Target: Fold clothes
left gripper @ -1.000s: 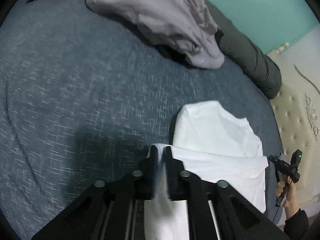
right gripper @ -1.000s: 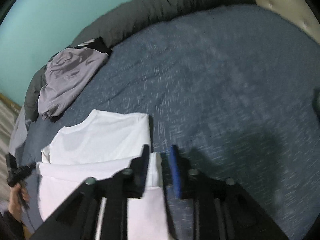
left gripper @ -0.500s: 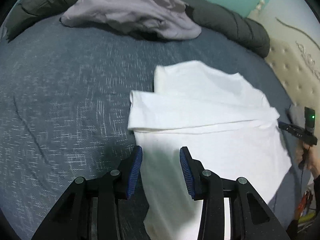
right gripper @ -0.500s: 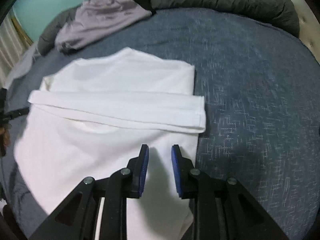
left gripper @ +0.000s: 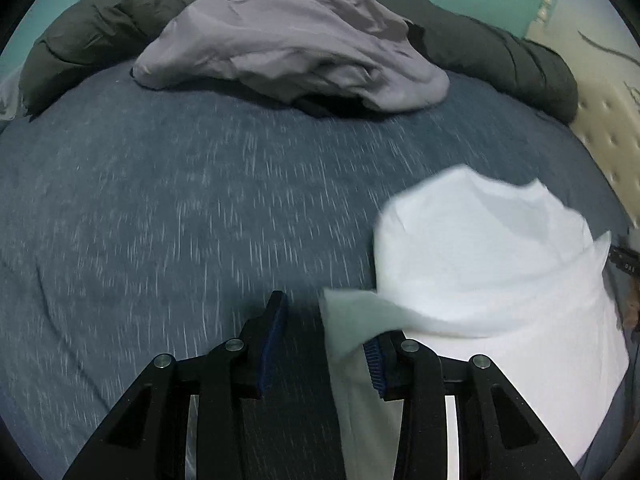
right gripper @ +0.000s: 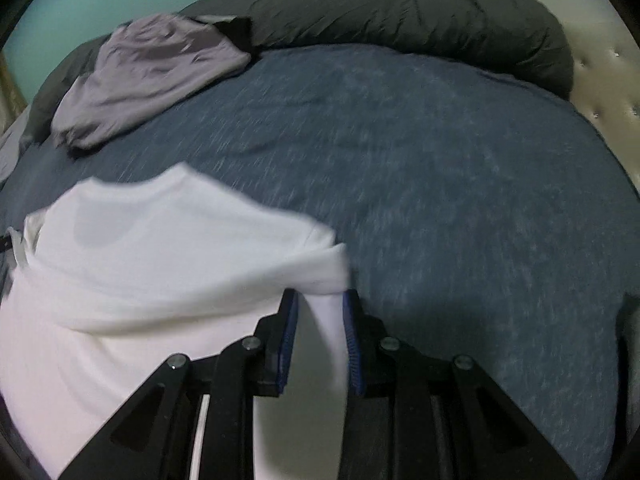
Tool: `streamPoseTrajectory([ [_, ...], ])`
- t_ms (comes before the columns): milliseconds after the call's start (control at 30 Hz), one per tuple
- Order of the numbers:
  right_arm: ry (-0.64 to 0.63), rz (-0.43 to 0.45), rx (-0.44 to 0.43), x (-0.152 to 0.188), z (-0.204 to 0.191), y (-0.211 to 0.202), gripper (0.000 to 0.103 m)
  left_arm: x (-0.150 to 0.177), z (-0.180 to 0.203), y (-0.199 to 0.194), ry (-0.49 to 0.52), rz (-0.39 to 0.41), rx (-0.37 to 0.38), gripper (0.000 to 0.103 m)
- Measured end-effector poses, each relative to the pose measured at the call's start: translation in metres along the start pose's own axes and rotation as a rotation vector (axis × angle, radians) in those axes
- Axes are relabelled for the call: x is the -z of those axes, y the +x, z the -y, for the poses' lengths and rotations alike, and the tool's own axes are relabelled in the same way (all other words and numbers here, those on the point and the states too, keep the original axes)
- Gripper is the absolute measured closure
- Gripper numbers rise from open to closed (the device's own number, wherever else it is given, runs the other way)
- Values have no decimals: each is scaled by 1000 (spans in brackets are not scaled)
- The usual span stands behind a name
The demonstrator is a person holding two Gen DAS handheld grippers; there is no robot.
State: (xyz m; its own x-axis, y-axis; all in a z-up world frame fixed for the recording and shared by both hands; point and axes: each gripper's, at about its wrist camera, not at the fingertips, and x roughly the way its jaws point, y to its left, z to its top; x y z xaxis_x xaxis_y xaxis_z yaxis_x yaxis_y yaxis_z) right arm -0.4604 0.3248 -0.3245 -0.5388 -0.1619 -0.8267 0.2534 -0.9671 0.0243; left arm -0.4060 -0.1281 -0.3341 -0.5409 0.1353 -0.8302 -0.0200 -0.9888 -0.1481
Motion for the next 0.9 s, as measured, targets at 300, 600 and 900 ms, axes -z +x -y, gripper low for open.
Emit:
streamPoseTrajectory([
  [300,87,46,-16,-5,24,-2,80,-38,-18,-9,-182,40,134,63],
  [600,104,39,-42,8,27,-2,80,-28,-38,-2,-401,-41,217,57],
  [900,120,54,-61,9,30,-8,80,-26,-48,-27,-324,-12,102,48],
])
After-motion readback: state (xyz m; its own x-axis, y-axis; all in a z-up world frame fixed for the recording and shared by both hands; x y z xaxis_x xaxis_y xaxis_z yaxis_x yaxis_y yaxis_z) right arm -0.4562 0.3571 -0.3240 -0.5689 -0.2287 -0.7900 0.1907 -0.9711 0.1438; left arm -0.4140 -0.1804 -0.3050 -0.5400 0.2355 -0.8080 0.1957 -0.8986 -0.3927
